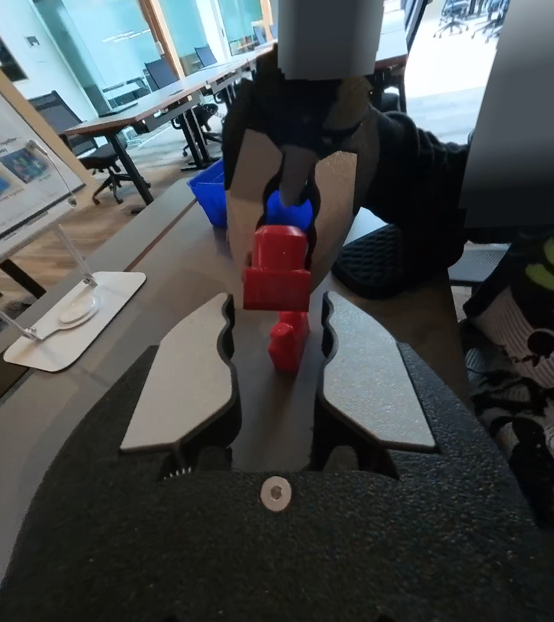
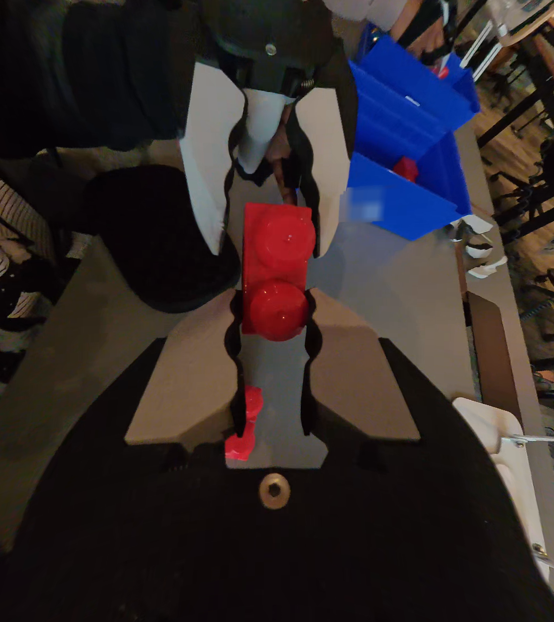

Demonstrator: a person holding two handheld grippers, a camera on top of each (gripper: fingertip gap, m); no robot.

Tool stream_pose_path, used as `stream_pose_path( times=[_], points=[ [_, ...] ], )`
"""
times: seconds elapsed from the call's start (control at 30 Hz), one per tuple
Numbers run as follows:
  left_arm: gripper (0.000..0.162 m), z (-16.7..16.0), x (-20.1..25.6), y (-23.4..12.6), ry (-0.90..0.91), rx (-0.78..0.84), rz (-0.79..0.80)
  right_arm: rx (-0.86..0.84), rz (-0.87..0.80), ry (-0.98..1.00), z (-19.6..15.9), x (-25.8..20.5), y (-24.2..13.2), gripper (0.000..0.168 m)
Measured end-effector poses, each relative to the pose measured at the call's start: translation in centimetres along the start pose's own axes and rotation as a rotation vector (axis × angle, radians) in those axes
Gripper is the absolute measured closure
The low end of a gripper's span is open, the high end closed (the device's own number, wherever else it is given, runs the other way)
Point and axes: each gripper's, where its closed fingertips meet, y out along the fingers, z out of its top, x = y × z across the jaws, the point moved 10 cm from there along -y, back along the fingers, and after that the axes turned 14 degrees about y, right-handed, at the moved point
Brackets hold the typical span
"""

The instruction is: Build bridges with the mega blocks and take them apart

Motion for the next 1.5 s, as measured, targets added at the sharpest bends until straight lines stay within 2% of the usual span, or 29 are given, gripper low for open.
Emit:
stream_pose_path(
  times=[0.2,0.4,0.47,0.6,0.77,1.17,1.3,1.5],
  points=[
    [0.126,-0.1,0.7,0.5,0.098,-0.019,0.011,-0.092,0.017,-0.015,-0.5,-0.3,0.3,0.134],
    [0.127,-0.4,0.9,0.8,0.103,-0.031,0.046,-0.178,-0.017,-0.016,-0.1,-0.4,0.4,0.134],
    [0.127,-0.4,1.1,0.9,0.107,-0.020,0.078,-0.225,-0.026,-0.008,0.4,-0.4,0.2,0.124],
    [0.126,-0.5,1.5,1.0,0.107,-0.005,0.092,-0.340,-0.012,-0.046,1.5,-0.8,0.6,0.120],
    [0.127,-0.6,1.9,1.1,0.110,0.004,0.090,-0.435,0.009,-0.072,2.6,-1.0,1.3,0.125],
    [0.126,-1.3,2.1,1.0,0.073,0.003,0.097,-0.475,0.024,-0.053,3.1,-1.0,2.2,0.134],
    [0.100,-3.2,2.3,1.5,-0.022,-0.084,0.036,-0.599,-0.026,-0.001,1.3,0.4,1.6,0.134],
    [0.095,-7.3,1.6,3.7,-0.091,-0.136,-0.126,-0.764,-0.055,0.149,-2.6,1.7,1.8,0.134]
  ],
)
